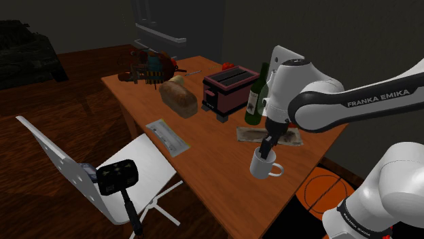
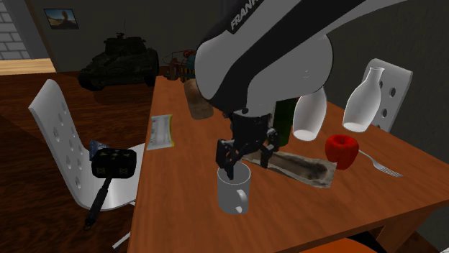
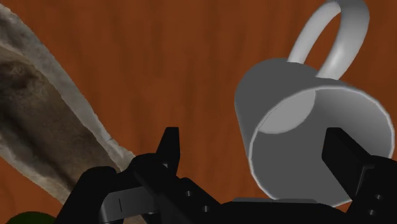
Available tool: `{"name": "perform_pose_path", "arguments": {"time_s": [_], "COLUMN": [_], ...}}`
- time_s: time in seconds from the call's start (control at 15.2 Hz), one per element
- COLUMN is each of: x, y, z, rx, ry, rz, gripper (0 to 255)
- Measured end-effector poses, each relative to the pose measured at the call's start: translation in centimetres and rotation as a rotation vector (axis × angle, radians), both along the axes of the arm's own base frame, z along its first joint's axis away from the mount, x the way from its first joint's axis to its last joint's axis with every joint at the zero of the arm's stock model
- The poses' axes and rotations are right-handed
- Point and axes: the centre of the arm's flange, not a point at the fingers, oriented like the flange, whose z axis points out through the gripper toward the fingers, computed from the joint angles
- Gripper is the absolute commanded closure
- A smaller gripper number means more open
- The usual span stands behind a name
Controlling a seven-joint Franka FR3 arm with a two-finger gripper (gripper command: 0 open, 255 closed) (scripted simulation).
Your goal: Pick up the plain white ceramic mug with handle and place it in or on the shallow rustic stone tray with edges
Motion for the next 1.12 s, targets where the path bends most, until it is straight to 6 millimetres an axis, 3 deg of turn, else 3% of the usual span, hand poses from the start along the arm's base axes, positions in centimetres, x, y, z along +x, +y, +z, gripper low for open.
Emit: {"name": "perform_pose_path", "arguments": {"time_s": [0.2, 0.59, 0.66, 1.12], "x": [0.1, 0.0, 0.0, 0.0], "y": [-0.1, 0.0, 0.0, 0.0], "z": [-1.7, -1.9, -1.9, -1.9], "rx": [0.000, 0.000, 0.000, 0.000], "ry": [0.000, 0.000, 0.000, -0.001], "rz": [0.000, 0.000, 0.000, 0.000], "gripper": [0, 0, 255, 255]}}
